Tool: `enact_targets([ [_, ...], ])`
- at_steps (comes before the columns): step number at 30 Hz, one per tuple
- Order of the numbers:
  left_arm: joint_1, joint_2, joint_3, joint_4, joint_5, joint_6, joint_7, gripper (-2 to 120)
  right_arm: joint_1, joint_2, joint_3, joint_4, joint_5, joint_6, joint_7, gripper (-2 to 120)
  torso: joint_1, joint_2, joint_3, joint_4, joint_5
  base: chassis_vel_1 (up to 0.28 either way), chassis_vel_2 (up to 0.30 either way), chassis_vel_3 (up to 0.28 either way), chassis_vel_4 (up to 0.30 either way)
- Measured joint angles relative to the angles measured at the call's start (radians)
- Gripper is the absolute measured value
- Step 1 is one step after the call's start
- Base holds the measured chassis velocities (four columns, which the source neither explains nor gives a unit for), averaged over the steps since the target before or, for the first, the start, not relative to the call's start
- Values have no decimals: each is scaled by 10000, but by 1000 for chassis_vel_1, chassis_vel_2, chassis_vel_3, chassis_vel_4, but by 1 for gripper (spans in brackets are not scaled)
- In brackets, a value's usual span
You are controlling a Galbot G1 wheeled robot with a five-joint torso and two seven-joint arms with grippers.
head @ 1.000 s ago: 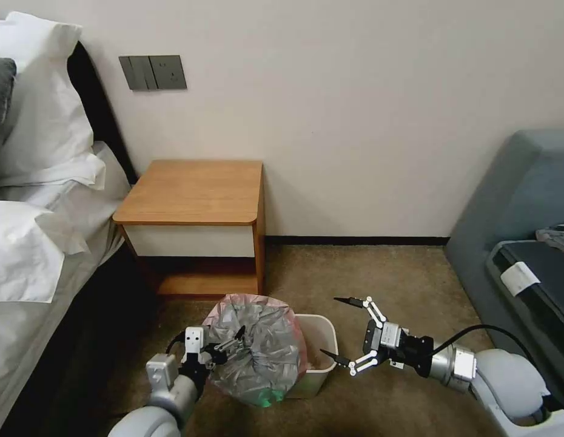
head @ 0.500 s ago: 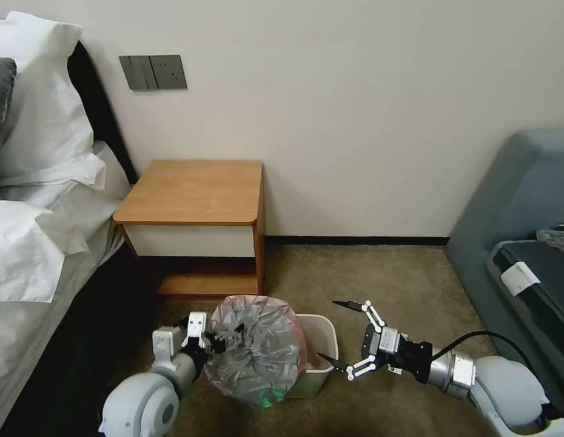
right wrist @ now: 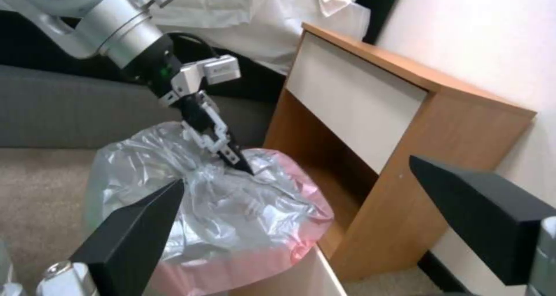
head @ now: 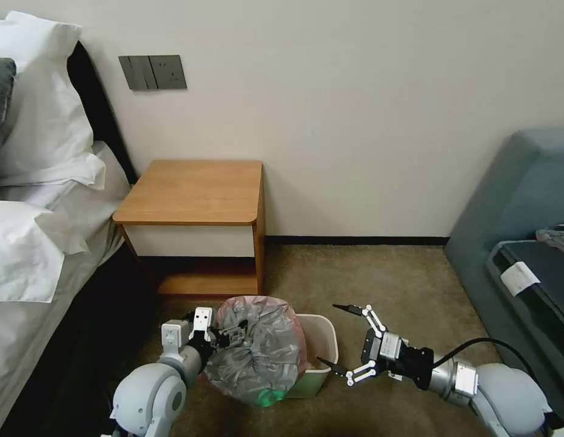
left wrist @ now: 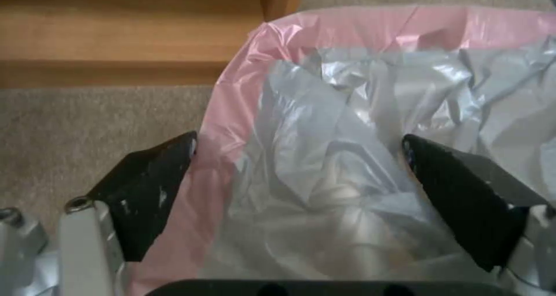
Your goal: Pick up the garbage bag from the table and place it over the trash can.
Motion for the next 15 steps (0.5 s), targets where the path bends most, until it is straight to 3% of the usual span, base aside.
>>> enact_targets([
  [3, 87, -22, -24, 0, 43, -7, 41, 85, -6, 51, -23, -11, -53, 42, 9, 100, 0, 0, 0, 0, 0, 0, 0, 0, 0],
  [9, 244, -129, 32, 11, 119, -23, 137, 61, -28, 190, -66, -2, -122, 93, 9, 100, 0, 0, 0, 0, 0, 0, 0, 0, 0],
  [12, 241, -93, 63, 45, 130, -28, 154, 56, -43, 207, -67, 18, -126, 102, 9, 100, 0, 0, 0, 0, 0, 0, 0, 0, 0],
  [15, 201, -29, 86, 153, 230, -35, 243, 39, -129, 241, -55, 61, -134, 171, 8, 100, 0, 0, 0, 0, 0, 0, 0, 0, 0],
])
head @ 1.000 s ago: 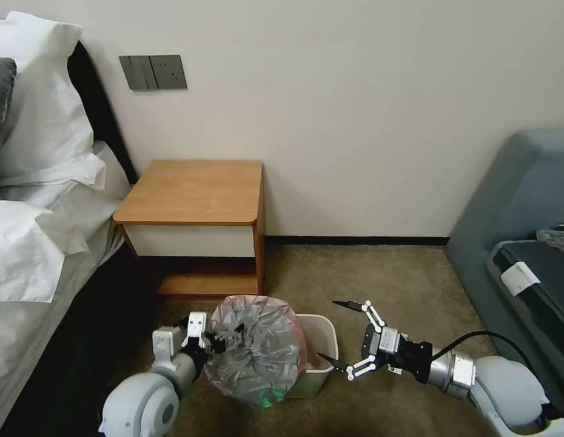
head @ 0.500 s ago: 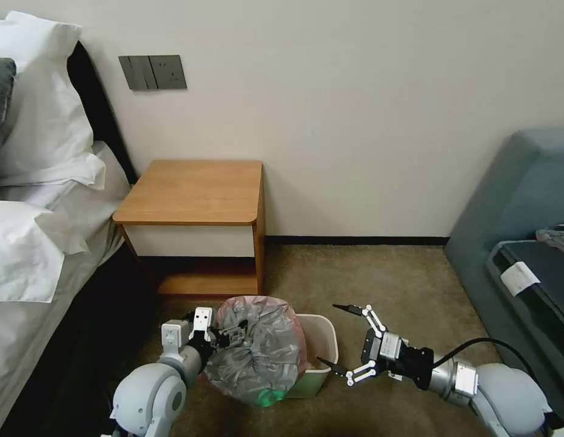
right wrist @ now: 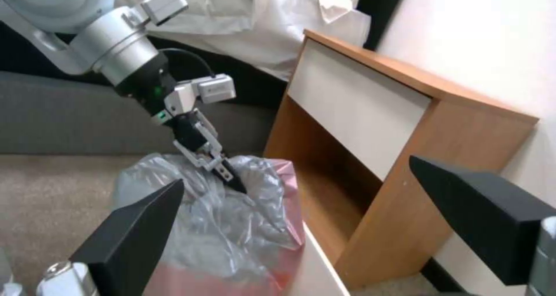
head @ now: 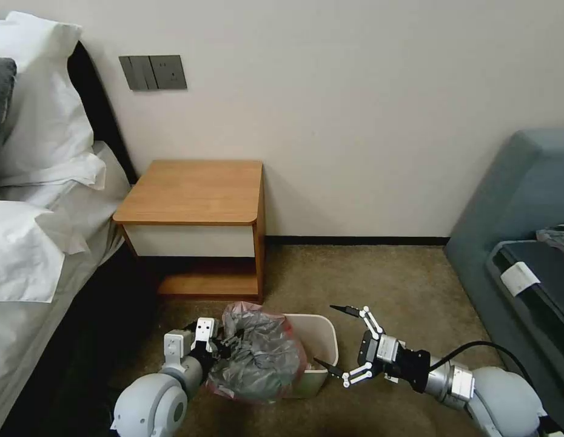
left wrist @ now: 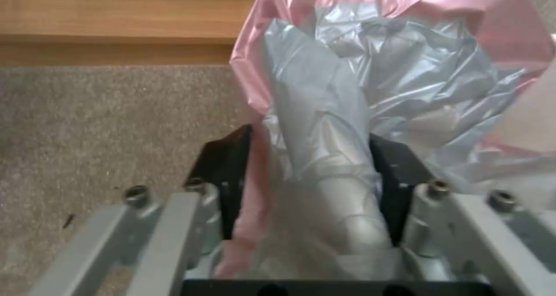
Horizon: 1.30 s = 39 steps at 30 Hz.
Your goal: Pick up the garbage bag from the table and place it over the trash can.
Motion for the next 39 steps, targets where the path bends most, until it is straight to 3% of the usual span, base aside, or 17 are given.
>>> enact_targets([
  [9, 32, -145, 169, 92, 326, -8, -110, 13, -66, -3, 29, 89, -25, 42, 62, 100, 0, 0, 0, 1, 1, 0, 0, 0, 0],
  [11, 42, -200, 229, 93, 326, -13, -392, 5, -110, 0, -102, 227, 41, 20, 693, 100, 0, 0, 0, 0, -3, 0, 0, 0, 0],
  [12, 54, -202, 230, 79, 221, -111, -557, 5, -258, -9, -338, 421, 360, -136, 1498, 100, 0, 0, 0, 1, 1, 0, 0, 0, 0],
  [13, 54, -202, 230, 79, 221, -111, -557, 5, -258, -9, -338, 421, 360, -136, 1498, 100, 0, 0, 0, 1, 1, 0, 0, 0, 0],
  [16, 158, -124, 243, -78, -174, -1293, -767, 5, -708, -73, -2050, 1594, 1656, -1108, 5482, 100, 0, 0, 1, -2, -4, 0, 0, 0, 0],
  [17, 158, -124, 243, -78, -174, -1293, -767, 5, -708, -73, -2050, 1594, 1656, -1108, 5482, 100, 0, 0, 1, -2, -4, 0, 0, 0, 0],
  [19, 218, -67, 238, -253, -257, -2085, -782, 5, -595, -17, -3217, 2342, 2388, -1927, 7720, 100, 0, 0, 1, 2, 1, 0, 0, 0, 0],
  [20, 242, -51, 233, -281, -258, -2537, -782, 5, -533, 6, -3523, 2574, 2685, -2250, 8208, 100, 0, 0, 1, 3, -3, 0, 0, 0, 0],
  [21, 242, -51, 233, -281, -258, -2537, -782, 5, -533, 6, -3523, 2574, 2685, -2250, 8208, 100, 0, 0, 1, 3, -3, 0, 0, 0, 0],
  [23, 293, -12, 204, -323, -238, -3437, -774, 5, -349, 13, -4182, 3079, 3408, -3006, 8847, 100, 0, 0, 1, 0, -1, 0, 0, 0, 0],
  [25, 318, 2, 186, -342, -244, -3714, -768, 5, -269, 5, -4376, 3228, 3675, -3292, 8994, 100, 0, 0, 1, -1, -1, 0, 0, 0, 0],
  [28, 465, 58, 144, -324, -310, -4827, -593, 5, 264, -33, -5003, 3659, 4730, -4684, 9542, 100, 0, 0, 1, 2, -2, 0, 0, 0, 0],
  [29, 465, 58, 144, -324, -310, -4827, -593, 5, 264, -33, -5003, 3659, 4730, -4684, 9542, 100, 0, 0, 1, 2, -2, 0, 0, 0, 0],
  [33, 632, 65, 83, -143, -295, -6100, -119, 5, 1033, 135, -5617, 3500, 5088, -5936, 10329, 100, 0, 0, 1, 1, 0, 0, 0, 0, 0],
  [39, 729, 96, -42, -25, -299, -7030, 549, 5, 1819, 520, -6192, 3207, 5460, -6913, 11226, 100, 0, 0, 1, 0, -1, 0, 0, 0, 0],
])
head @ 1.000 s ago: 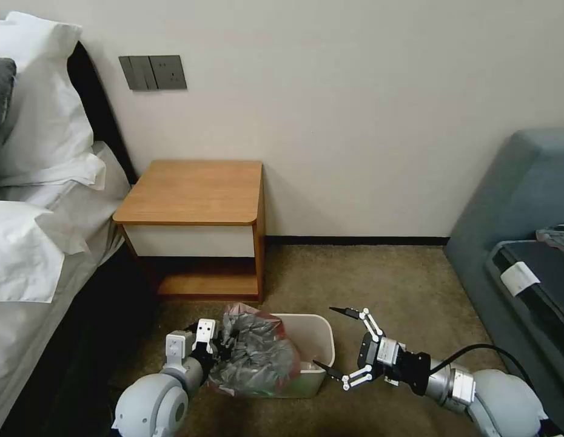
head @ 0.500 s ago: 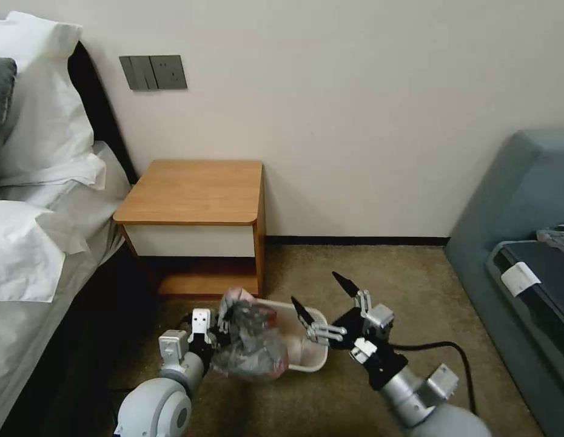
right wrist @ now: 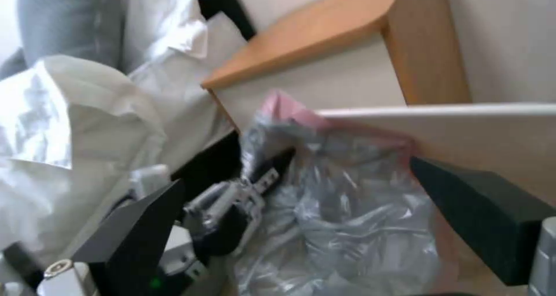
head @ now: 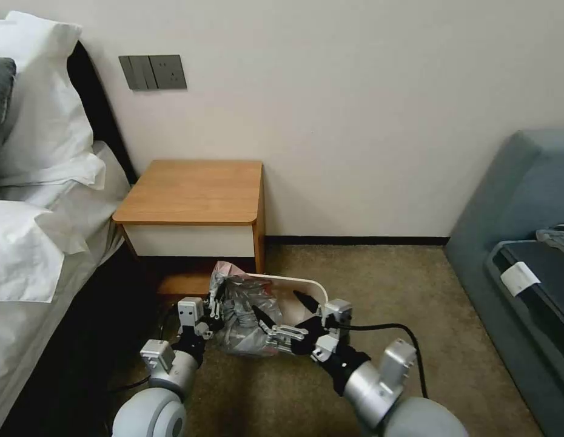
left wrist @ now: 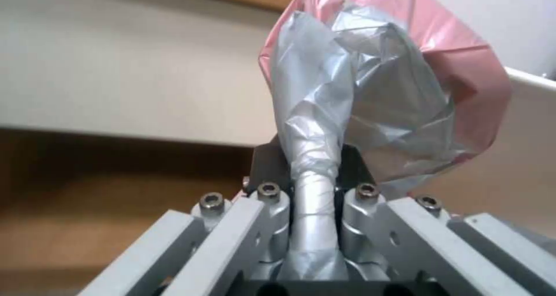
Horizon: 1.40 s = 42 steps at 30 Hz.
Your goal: Pick up the garbage bag from the table and place it over the trash can.
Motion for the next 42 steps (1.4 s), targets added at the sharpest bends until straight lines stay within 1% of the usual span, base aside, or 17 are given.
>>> enact_targets([
  [2, 64, 3, -63, 16, -12, -365, 369, 5, 458, 163, -109, -321, 235, -241, 273, 100, 0, 0, 0, 2, 1, 0, 0, 0, 0],
  [3, 64, 3, -63, 16, -12, -365, 369, 5, 458, 163, -109, -321, 235, -241, 273, 100, 0, 0, 0, 2, 1, 0, 0, 0, 0],
  [5, 179, -2, -118, 16, -51, -674, 808, 5, 904, 281, -179, -763, 375, -317, 319, 100, 0, 0, 0, 1, 0, 0, 0, 0, 0],
  [6, 179, -2, -118, 16, -51, -674, 808, 5, 904, 281, -179, -763, 375, -317, 319, 100, 0, 0, 0, 1, 0, 0, 0, 0, 0],
  [8, 315, -22, -144, 13, -106, -937, 1281, 5, 1240, 360, -192, -1144, 471, -376, 385, 100, 0, 0, 0, 1, 1, 0, 0, 0, 0],
  [9, 315, -22, -144, 13, -106, -937, 1281, 5, 1240, 360, -192, -1144, 471, -376, 385, 100, 0, 0, 0, 1, 1, 0, 0, 0, 0],
  [12, 489, -80, -157, -34, -182, -1215, 1744, 5, 1433, 454, -158, -1657, 465, -343, 393, 100, 0, 0, 0, 0, 1, 0, 0, 0, 0],
  [21, 713, -179, -213, -246, -210, -1311, 1813, 5, 1440, 612, 61, -2155, 357, -143, 290, 100, 0, 0, 0, 0, 1, 0, 0, 0, 0],
  [30, 879, -211, -193, -334, -209, -1384, 1808, 5, 1319, 791, -48, -2523, -28, 125, -60, 100, 0, 0, 0, 1, 1, 0, 0, 0, 0],
  [31, 881, -224, -175, -339, -204, -1386, 1799, 5, 1280, 810, -143, -2582, -165, 191, -141, 95, 0, 0, 0, 0, 1, 0, 0, 0, 0],
  [32, 881, -224, -175, -339, -204, -1386, 1799, 5, 1280, 810, -143, -2582, -165, 191, -141, 95, 0, 0, 0, 0, 1, 0, 0, 0, 0],
  [35, 879, -244, -153, -348, -200, -1388, 1780, 5, 1229, 838, -225, -2660, -392, 290, -302, 78, 0, 0, 0, 0, 2, 0, 0, 0, 0],
  [37, 876, -246, -146, -350, -200, -1389, 1777, 5, 1224, 843, -233, -2678, -438, 308, -325, 76, 0, 0, 0, 1, 1, 0, 0, 0, 0],
  [38, 871, -242, -137, -351, -201, -1390, 1779, 5, 1220, 841, -232, -2695, -544, 361, -376, 68, 0, 0, 0, 0, 1, 0, 0, 0, 0],
  [39, 871, -242, -137, -351, -201, -1390, 1779, 5, 1220, 841, -232, -2695, -544, 361, -376, 68, 0, 0, 0, 0, 1, 0, 0, 0, 0],
  [41, 853, -230, -136, -349, -200, -1390, 1753, 5, 1193, 822, -219, -2695, -627, 400, -436, 58, 0, 0, 0, 0, 1, 0, 0, 0, 0],
  [42, 853, -230, -136, -349, -200, -1390, 1753, 5, 1193, 822, -219, -2695, -627, 400, -436, 58, 0, 0, 0, 0, 1, 0, 0, 0, 0],
])
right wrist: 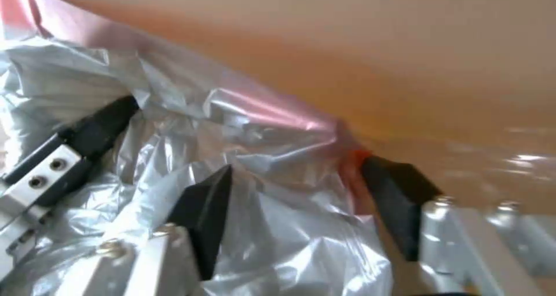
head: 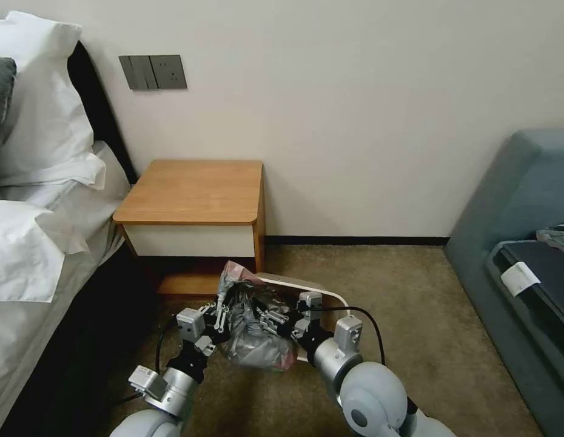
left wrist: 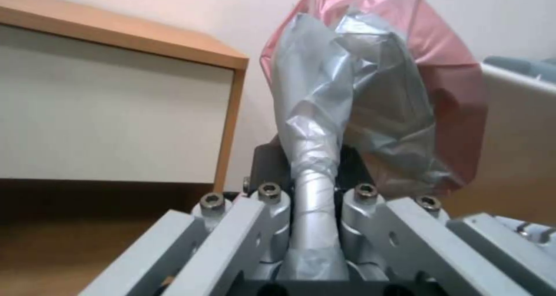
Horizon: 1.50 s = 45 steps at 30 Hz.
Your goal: Pick up the garbage bag from the table and place it over the trash can.
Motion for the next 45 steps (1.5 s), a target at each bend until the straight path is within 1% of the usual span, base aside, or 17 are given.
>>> enact_targets([
  [1, -8, 1, 1, 7, 0, 0, -8, 5, -12, -7, 5, 0, -33, 7, -19, 54, 0, 0, 0, 0, 0, 0, 0, 0, 0],
  [2, -25, -1, 18, 28, 0, 0, -18, 5, -37, -12, 17, -4, -112, 51, -75, 46, 0, 0, 0, 1, -1, 0, 0, 0, 0],
  [3, -33, -7, 36, 36, 0, 1, -18, 5, -43, -12, 23, -15, -155, 84, -102, 43, 0, 0, 0, 0, 0, 0, 0, 0, 0],
  [4, -33, -7, 36, 36, 0, 1, -18, 5, -43, -12, 23, -15, -155, 84, -102, 43, 0, 0, 0, 0, 0, 0, 0, 0, 0],
  [5, -41, -13, 56, 47, 0, 3, -23, 5, -46, -14, 31, -23, -209, 113, -134, 38, 0, 0, 0, 0, 0, 0, 0, 0, 0],
  [6, -41, -13, 56, 47, 0, 3, -23, 5, -46, -14, 31, -23, -209, 113, -134, 38, 0, 0, 0, 0, 0, 0, 0, 0, 0],
  [7, -64, -28, 83, 103, 5, 16, -69, 5, -57, -27, 45, -25, -375, 200, -244, 23, 0, 0, 0, 0, -1, 0, 0, 0, 0],
  [8, -78, -28, 84, 123, 16, 28, -125, 5, -80, -28, 48, -25, -459, 241, -283, 17, 0, 0, 0, 0, 0, 0, 0, 0, 0],
  [9, -78, -28, 84, 123, 16, 28, -125, 5, -80, -28, 48, -25, -459, 241, -283, 17, 0, 0, 0, 0, 0, 0, 0, 0, 0],
  [12, -141, -31, 85, 179, 68, 72, -386, 5, -238, -31, 51, 5, -776, 420, -475, 0, 0, 0, 0, 1, 0, 0, 0, 0, 0],
  [20, -186, -67, 62, 258, 292, 258, -944, 5, -574, -165, 41, 296, -1374, 952, -822, 0, 0, 0, 0, 0, 0, 0, 0, 0, 0],
  [25, -186, -80, 71, 271, 390, 355, -1030, 5, -681, -180, 38, 606, -1753, 1166, -1029, 0, 0, 0, 0, 1, 0, 0, 0, 0, 0],
  [28, -189, -105, 104, 299, 556, 449, -1091, 5, -812, -206, -28, 1035, -2093, 1278, -1241, 0, 0, 0, 0, 0, 0, 0, 0, 0, 0],
  [33, -196, -113, 118, 312, 645, 496, -1098, 5, -806, -236, 61, 1279, -2225, 1319, -1361, 0, 0, 0, 0, 0, 0, 0, 0, 0, 0],
  [39, -168, -113, 106, 315, 666, 440, -1043, 5, -605, -385, 684, 1283, -2131, 1357, -1358, 0, 0, 0, 0, 0, 0, 0, 0, 0, 0],
  [43, -140, -79, 43, 379, 664, 182, -888, 5, -580, -720, 991, 1324, -1936, 1362, -1251, 0, 0, 0, 0, 1, 1, 0, 0, 0, 0],
  [45, -133, -58, -14, 476, 610, -80, -658, 5, -631, -966, 1155, 1376, -1851, 1361, -1168, 0, 0, 0, 0, 0, 1, 0, 0, 0, 0],
])
